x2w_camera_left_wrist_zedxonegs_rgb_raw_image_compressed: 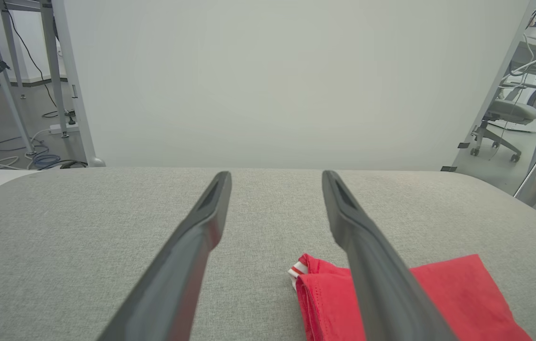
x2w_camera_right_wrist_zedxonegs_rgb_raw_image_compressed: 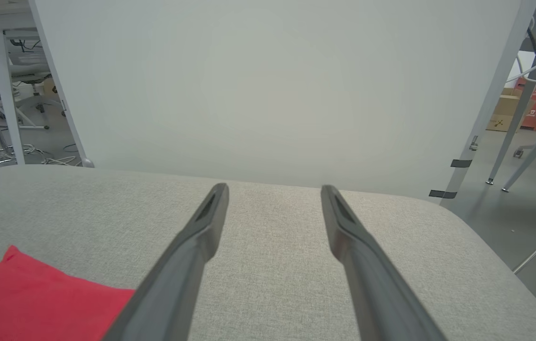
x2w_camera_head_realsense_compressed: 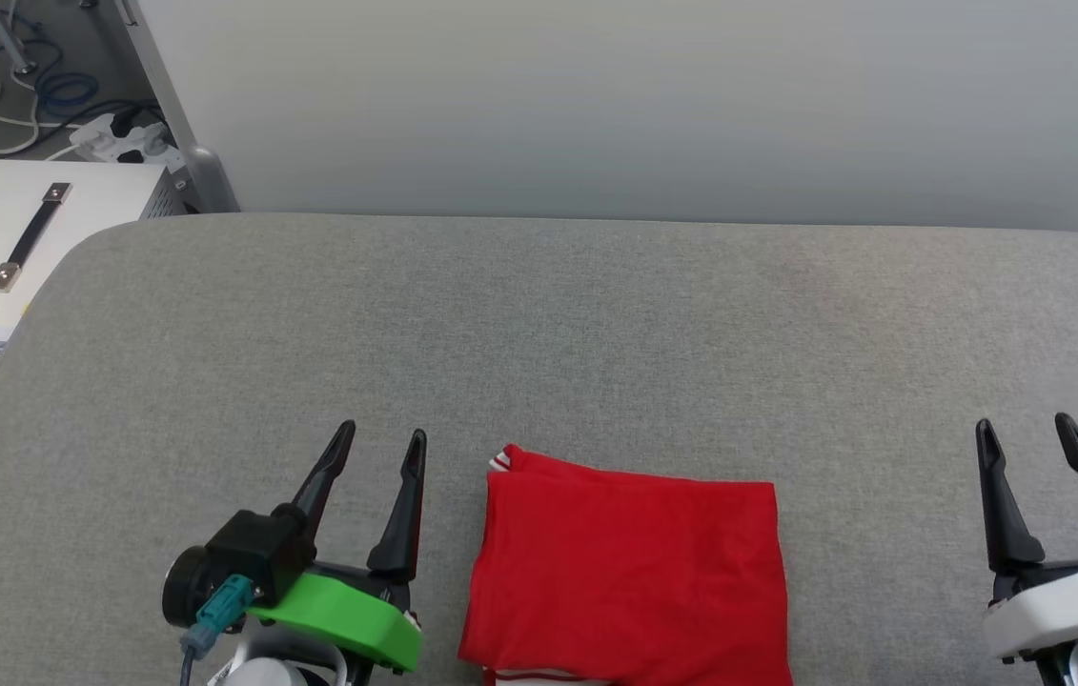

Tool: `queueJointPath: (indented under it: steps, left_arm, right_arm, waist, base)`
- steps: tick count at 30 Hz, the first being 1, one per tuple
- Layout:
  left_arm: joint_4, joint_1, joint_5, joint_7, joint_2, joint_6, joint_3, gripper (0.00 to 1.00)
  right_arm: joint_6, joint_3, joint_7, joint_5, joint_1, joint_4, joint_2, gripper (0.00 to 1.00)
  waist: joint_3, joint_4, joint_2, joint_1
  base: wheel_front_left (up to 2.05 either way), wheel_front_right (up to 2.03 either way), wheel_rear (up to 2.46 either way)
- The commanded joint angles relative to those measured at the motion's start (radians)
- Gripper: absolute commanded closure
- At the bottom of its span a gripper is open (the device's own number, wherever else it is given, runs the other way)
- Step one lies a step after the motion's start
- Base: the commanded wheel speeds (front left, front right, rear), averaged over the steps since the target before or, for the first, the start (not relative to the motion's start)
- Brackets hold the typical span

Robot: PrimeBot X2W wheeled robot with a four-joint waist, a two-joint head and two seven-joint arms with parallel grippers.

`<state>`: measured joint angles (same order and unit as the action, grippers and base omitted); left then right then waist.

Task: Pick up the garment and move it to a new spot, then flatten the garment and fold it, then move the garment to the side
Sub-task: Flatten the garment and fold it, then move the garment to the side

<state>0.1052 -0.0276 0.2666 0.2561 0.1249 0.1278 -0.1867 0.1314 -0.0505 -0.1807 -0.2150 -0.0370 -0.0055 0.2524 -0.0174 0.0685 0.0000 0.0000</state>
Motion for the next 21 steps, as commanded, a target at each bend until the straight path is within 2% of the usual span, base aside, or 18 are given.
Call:
queueJointPath:
  steps: [1, 9, 21]
  left_arm:
    - [-0.009, 0.02, 0.0, 0.006, -0.005, 0.003, 0.009, 0.0]
    - [-0.029, 0.038, -0.017, 0.006, 0.002, 0.003, 0.023, 0.0]
    - [-0.028, 0.035, -0.043, 0.006, -0.001, 0.003, 0.012, 0.0]
  right_arm:
    - [-0.001, -0.005, -0.017, 0.004, -0.023, -0.013, -0.022, 0.0]
    - [-0.001, 0.003, -0.045, 0.02, -0.075, -0.007, -0.1, 0.0]
    - [-0.001, 0.005, -0.042, 0.0, -0.065, 0.031, -0.115, 0.0]
  waist:
    - [0.002, -0.002, 0.0, 0.0]
    - [0.008, -0.003, 0.0, 0.0]
    - [0.015, 0.007, 0.0, 0.0]
  base:
    - [0.0, 0.0, 0.0]
    - [0.0, 0.0, 0.0]
    - [0.0, 0.0, 0.0]
